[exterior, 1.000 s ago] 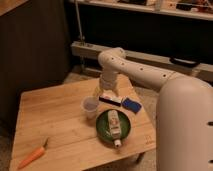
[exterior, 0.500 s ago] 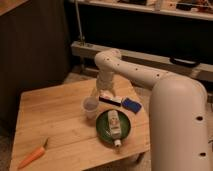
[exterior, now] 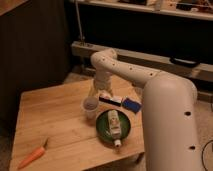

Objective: Pick up the ceramic cup

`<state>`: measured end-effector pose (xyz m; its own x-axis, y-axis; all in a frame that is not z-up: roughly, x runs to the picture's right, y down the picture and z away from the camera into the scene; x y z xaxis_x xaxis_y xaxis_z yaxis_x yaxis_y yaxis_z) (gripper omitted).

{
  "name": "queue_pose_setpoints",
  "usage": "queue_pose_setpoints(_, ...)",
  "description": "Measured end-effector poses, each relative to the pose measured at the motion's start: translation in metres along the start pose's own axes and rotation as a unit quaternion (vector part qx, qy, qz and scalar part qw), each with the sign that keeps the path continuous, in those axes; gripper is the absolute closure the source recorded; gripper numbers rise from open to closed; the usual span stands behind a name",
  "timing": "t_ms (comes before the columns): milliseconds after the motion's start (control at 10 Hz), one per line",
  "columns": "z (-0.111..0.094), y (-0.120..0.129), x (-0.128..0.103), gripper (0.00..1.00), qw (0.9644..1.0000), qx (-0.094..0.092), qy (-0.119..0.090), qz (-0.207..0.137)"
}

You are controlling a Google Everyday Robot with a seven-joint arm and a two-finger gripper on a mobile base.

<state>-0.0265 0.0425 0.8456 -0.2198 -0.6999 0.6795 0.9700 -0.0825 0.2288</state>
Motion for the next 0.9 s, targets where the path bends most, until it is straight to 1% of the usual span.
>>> queue_pose_setpoints(400,0.017,-0.001,0.001,0.23,0.9999,0.001,-0.011,-0.005)
queue_pose_setpoints(900,0.035,-0.002,0.002,0.23,0.9998,0.005,-0.013,-0.015)
